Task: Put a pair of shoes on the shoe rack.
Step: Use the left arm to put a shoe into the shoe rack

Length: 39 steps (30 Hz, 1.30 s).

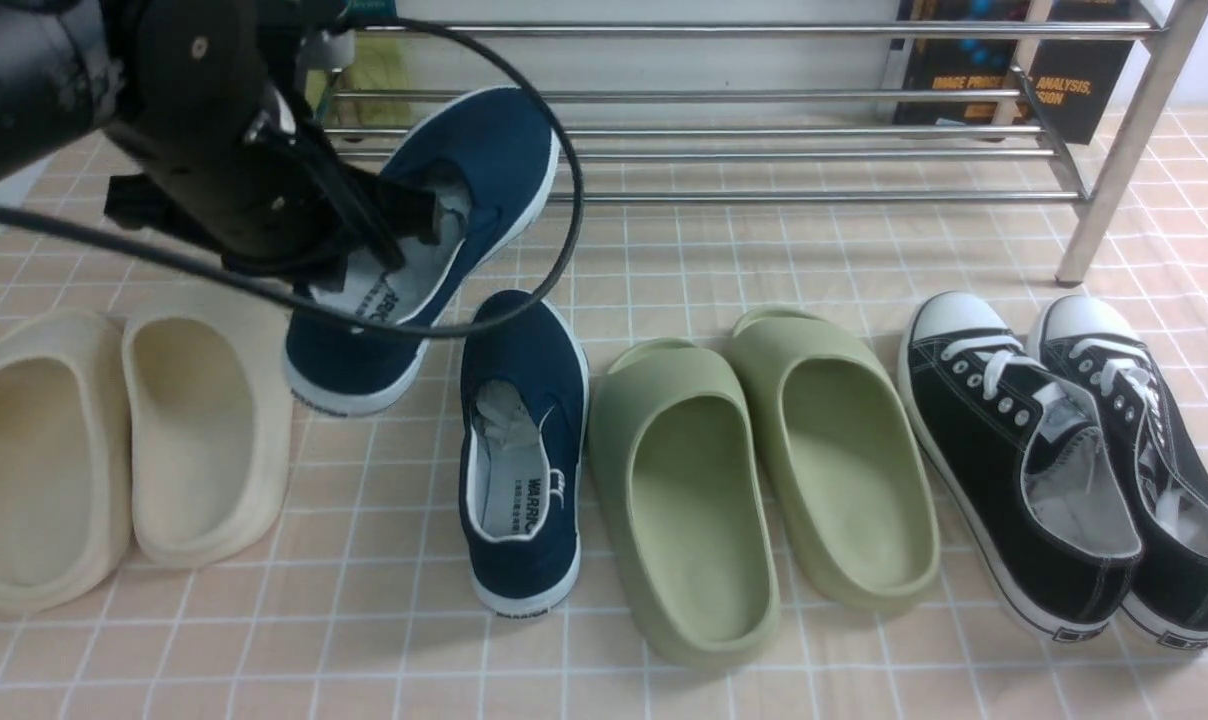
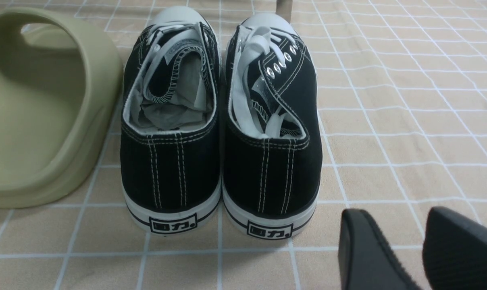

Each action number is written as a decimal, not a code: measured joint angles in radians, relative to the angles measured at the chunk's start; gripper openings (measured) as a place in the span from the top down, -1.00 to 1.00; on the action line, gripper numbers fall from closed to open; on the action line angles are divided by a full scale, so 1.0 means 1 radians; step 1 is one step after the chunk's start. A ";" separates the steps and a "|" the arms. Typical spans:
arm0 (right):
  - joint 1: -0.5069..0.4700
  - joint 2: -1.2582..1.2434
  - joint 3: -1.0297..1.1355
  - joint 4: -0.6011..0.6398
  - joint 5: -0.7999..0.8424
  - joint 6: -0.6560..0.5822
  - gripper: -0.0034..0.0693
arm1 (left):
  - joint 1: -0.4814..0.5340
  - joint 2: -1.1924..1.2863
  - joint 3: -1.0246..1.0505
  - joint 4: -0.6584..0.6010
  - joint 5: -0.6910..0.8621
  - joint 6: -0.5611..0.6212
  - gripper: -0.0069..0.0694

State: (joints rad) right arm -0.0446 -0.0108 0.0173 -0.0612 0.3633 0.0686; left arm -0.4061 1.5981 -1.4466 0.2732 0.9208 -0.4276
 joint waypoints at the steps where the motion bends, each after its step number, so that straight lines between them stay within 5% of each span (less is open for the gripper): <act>1: 0.000 0.000 0.000 0.000 0.000 0.000 0.25 | 0.004 0.031 -0.028 -0.008 0.003 0.001 0.71; 10: 0.000 0.000 0.000 0.000 0.000 0.000 0.25 | 0.174 0.253 -0.212 -0.351 0.043 0.202 0.71; 27: 0.000 0.000 0.000 0.000 0.000 0.000 0.25 | 0.253 0.542 -0.480 -0.377 -0.181 0.209 0.67; 35: 0.000 0.000 0.000 0.000 0.000 0.000 0.25 | 0.254 0.646 -0.670 -0.364 -0.183 0.188 0.35; 39: 0.000 0.000 0.000 0.001 0.000 0.000 0.25 | 0.254 0.644 -0.695 -0.354 -0.153 0.167 -0.03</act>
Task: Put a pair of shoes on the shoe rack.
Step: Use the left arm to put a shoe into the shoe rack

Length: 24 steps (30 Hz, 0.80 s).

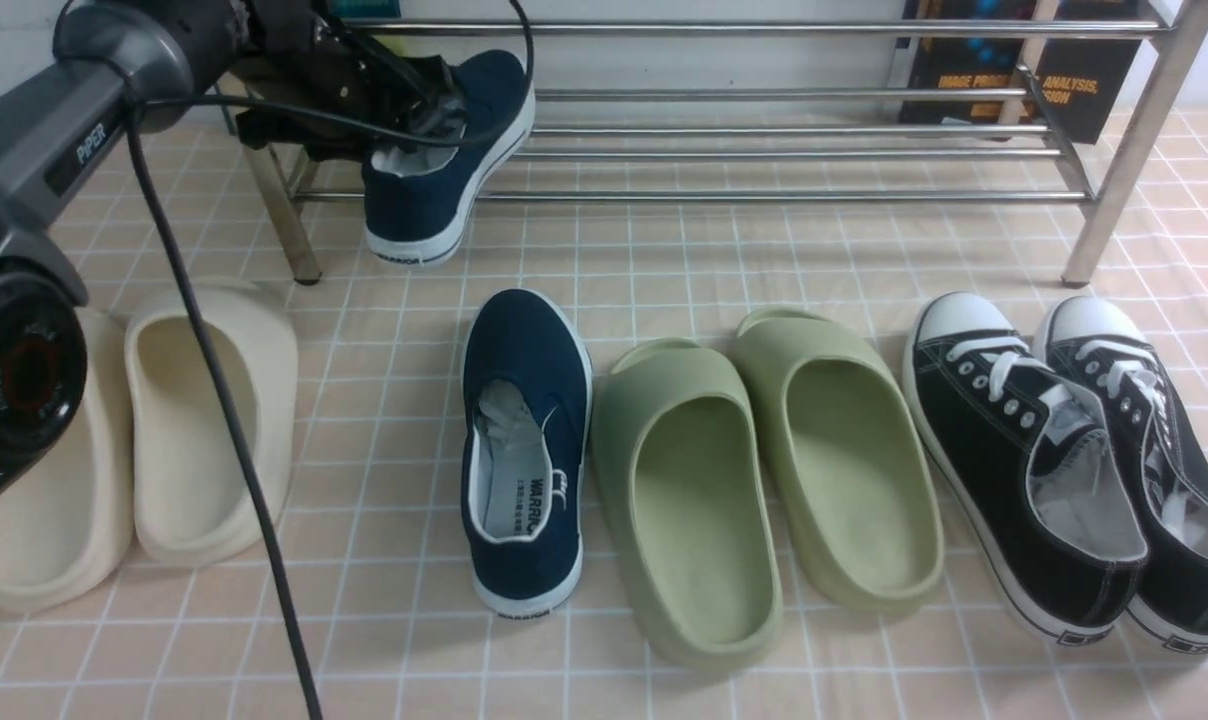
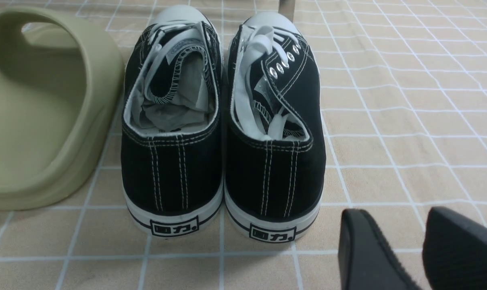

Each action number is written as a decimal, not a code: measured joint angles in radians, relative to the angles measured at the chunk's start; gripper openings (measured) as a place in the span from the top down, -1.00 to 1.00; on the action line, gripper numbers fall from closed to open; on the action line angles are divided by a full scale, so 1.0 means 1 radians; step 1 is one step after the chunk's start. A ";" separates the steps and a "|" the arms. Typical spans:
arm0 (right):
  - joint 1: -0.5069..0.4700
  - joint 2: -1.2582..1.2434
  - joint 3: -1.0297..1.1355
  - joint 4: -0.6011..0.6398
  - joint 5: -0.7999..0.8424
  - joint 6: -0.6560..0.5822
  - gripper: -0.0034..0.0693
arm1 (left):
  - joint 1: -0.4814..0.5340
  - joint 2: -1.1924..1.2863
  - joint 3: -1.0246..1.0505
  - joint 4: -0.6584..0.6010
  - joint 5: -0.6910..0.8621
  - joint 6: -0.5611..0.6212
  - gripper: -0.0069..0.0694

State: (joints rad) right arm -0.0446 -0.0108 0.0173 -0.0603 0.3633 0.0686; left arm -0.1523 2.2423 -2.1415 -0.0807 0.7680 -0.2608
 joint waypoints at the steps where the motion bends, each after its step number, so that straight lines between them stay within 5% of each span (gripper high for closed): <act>1: 0.000 0.000 0.000 0.000 0.000 0.000 0.25 | 0.000 -0.006 -0.005 0.005 0.019 0.000 -0.08; 9: 0.000 0.000 0.000 -0.001 0.000 0.000 0.25 | 0.000 -0.155 -0.009 0.088 0.235 0.097 -0.09; 15: 0.000 0.000 0.000 -0.001 0.000 0.000 0.25 | 0.001 -0.301 0.090 0.156 0.448 0.205 0.30; 20: 0.000 0.000 0.000 0.000 0.000 0.000 0.25 | -0.004 -0.337 0.359 0.118 0.355 0.219 0.62; 24: 0.000 0.000 0.000 0.000 0.000 0.000 0.25 | -0.054 -0.311 0.568 0.049 0.125 0.238 0.79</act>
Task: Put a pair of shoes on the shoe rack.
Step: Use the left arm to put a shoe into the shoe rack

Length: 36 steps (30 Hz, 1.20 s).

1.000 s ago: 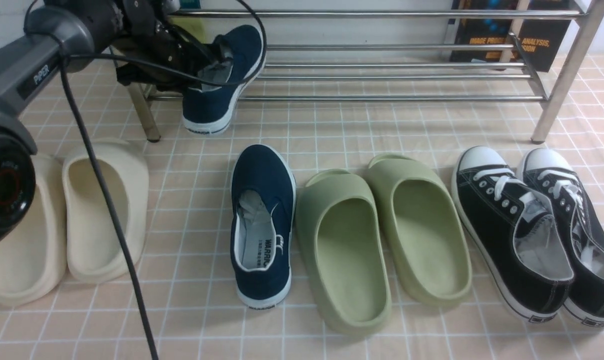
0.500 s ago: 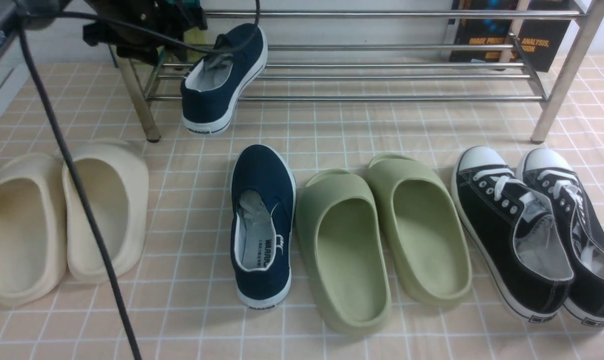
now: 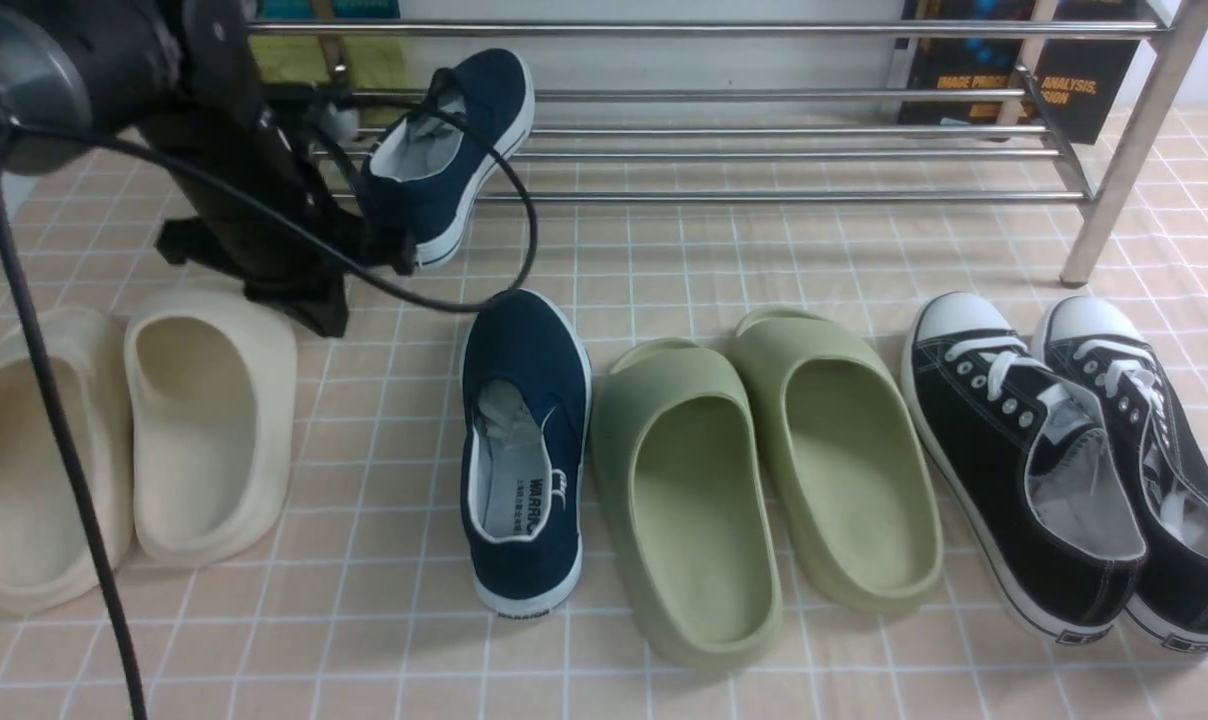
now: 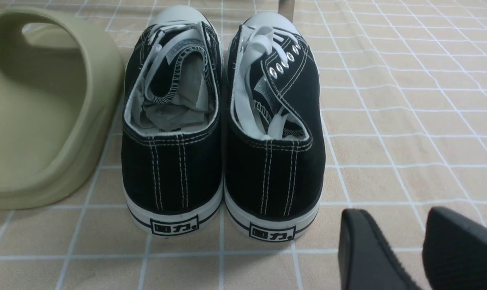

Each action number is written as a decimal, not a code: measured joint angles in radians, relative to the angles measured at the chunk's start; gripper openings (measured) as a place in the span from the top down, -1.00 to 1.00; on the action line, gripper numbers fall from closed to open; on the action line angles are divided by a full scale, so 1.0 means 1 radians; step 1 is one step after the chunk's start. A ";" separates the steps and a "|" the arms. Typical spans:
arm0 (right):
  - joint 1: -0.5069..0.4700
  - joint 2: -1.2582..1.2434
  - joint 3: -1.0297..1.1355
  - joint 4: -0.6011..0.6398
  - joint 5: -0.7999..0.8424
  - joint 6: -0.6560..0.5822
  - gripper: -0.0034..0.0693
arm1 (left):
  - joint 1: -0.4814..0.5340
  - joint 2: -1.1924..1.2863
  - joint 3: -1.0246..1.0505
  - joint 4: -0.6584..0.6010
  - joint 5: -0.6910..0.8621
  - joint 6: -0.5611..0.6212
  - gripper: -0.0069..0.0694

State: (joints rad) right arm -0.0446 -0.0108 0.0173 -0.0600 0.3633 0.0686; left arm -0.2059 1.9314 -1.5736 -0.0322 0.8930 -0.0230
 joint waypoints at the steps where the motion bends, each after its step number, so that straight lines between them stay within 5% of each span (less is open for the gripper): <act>1: 0.000 0.000 0.000 0.000 0.000 0.000 0.25 | -0.010 0.014 0.009 -0.004 -0.044 0.002 0.80; 6: 0.000 0.000 0.000 -0.001 0.000 0.000 0.25 | -0.011 0.069 -0.038 0.020 -0.174 -0.038 0.80; 22: 0.000 0.000 0.000 -0.001 0.000 0.000 0.25 | -0.004 0.190 -0.287 0.045 -0.112 -0.131 0.79; 32: 0.000 0.000 0.000 -0.001 0.000 0.000 0.25 | -0.011 0.219 -0.415 0.099 -0.214 -0.220 0.79; 36: 0.000 0.000 0.000 -0.001 0.000 0.000 0.25 | -0.012 0.204 -0.416 0.133 -0.128 -0.221 0.78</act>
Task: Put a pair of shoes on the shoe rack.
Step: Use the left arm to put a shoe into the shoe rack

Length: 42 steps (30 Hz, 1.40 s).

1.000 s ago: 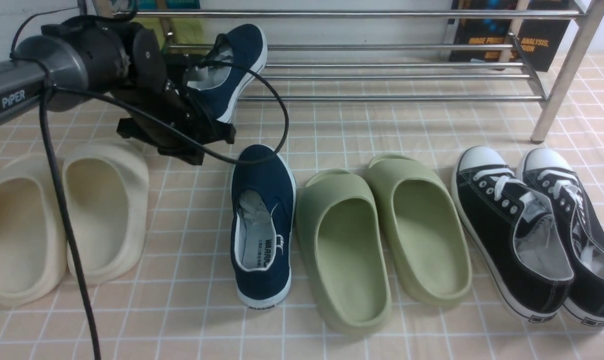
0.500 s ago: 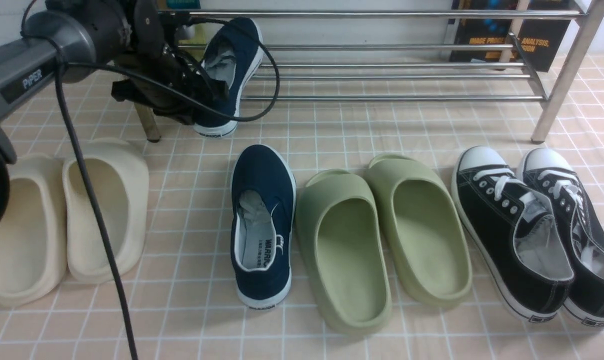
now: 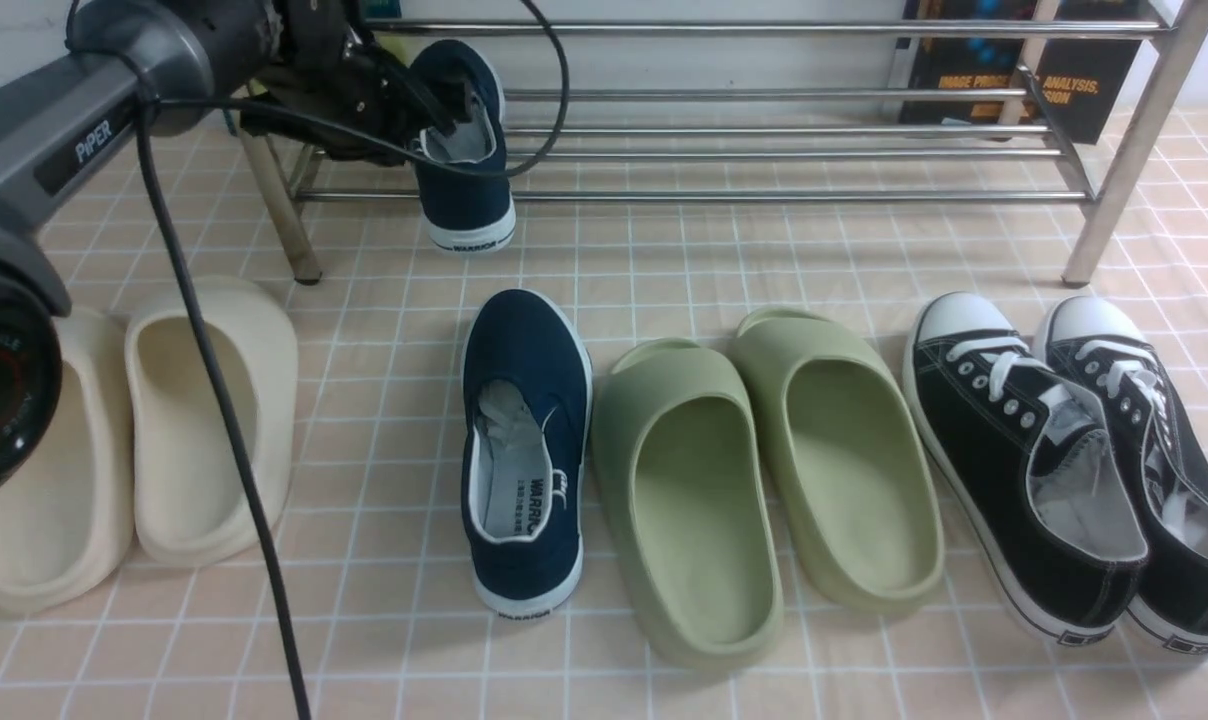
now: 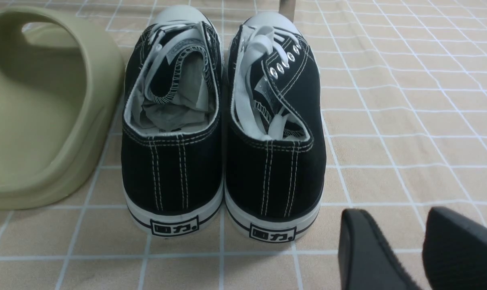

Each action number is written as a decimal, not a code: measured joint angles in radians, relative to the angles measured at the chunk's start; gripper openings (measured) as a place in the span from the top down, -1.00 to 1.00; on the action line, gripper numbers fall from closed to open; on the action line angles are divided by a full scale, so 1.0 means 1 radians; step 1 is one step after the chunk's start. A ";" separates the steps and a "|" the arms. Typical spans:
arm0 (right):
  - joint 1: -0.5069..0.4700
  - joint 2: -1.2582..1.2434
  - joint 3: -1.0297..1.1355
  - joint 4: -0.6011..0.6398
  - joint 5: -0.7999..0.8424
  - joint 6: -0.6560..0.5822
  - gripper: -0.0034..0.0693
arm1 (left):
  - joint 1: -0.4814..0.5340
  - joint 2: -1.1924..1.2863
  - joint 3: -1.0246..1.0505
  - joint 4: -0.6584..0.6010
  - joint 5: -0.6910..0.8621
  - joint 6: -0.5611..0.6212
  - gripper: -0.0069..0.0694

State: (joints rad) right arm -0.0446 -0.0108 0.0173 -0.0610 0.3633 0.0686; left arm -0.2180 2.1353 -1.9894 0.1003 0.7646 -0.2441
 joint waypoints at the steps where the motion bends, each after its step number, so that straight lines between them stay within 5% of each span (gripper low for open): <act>1: 0.000 0.000 0.000 0.000 0.000 0.000 0.25 | 0.000 -0.002 0.000 0.000 0.007 0.000 0.78; 10: 0.000 0.000 0.000 0.000 0.000 0.000 0.25 | -0.078 -0.093 0.004 -0.060 0.280 0.084 0.77; 15: 0.000 0.000 0.000 0.000 0.000 0.000 0.25 | -0.148 -0.085 0.101 -0.094 0.114 0.108 0.77; 21: 0.000 0.000 0.000 0.000 0.000 0.000 0.25 | -0.120 -0.050 0.111 0.014 0.002 -0.012 0.76; 42: 0.000 0.000 0.000 0.000 0.000 0.000 0.25 | -0.067 -0.052 0.091 0.064 -0.003 -0.078 0.76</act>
State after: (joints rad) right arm -0.0446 -0.0108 0.0173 -0.0610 0.3633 0.0686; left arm -0.2845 2.0833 -1.8988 0.1641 0.7617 -0.3221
